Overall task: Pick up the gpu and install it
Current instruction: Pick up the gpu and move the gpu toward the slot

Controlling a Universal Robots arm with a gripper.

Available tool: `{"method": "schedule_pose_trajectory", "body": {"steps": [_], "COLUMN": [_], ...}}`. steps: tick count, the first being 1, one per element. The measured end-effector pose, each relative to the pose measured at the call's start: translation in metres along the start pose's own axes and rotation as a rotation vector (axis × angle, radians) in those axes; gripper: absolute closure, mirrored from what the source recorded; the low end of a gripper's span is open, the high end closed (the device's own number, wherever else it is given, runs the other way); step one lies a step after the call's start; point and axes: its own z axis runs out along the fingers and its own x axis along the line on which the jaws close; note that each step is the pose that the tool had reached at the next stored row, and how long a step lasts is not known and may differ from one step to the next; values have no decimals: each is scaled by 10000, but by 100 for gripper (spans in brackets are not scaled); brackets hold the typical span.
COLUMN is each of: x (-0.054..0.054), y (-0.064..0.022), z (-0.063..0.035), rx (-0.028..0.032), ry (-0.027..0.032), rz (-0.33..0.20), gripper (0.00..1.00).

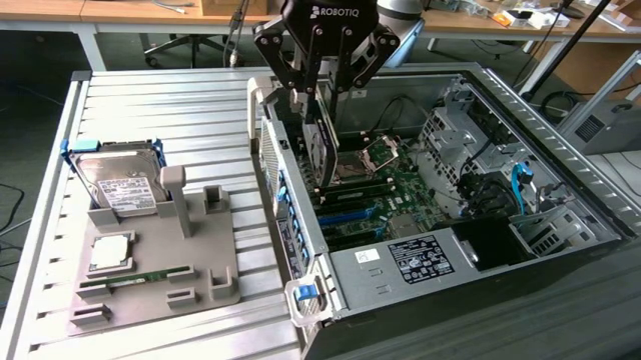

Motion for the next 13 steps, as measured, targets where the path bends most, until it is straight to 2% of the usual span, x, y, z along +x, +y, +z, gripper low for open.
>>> {"method": "schedule_pose_trajectory", "body": {"steps": [13], "x": [-68], "y": [5], "z": [2], "rx": [0], "ry": [0], "rz": [0], "gripper": [73]}}
